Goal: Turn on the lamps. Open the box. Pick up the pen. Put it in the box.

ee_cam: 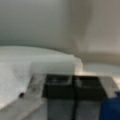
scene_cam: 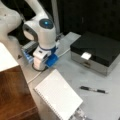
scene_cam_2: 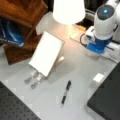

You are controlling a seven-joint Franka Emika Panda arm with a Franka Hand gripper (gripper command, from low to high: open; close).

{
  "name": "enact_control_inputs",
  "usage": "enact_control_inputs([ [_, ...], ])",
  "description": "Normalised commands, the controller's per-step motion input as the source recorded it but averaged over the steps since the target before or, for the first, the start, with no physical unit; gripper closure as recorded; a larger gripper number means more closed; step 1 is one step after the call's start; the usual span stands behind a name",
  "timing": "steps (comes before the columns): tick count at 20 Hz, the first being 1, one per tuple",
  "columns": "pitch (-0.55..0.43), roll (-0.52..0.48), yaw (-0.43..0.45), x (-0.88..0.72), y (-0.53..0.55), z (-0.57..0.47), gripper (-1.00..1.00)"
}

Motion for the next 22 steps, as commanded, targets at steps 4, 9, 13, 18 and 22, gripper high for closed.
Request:
enact_control_inputs([
  [4,-0.536,-0.086,0.018,-0.9,-0.14,-0.46,1.0],
  [9,-0.501,-0.082,0.025,-0.95,-0.13,-0.41,1.0],
  [13,-0.46,-0.075,0.034,-0.94,-0.15,-0.3,1.0],
  [18,-0.418,-0.058,0.034,-0.79,-0.15,-0.15,1.0],
  [22,-0.383,-0.037,0.03,-0.57,-0.14,-0.03,1.0],
])
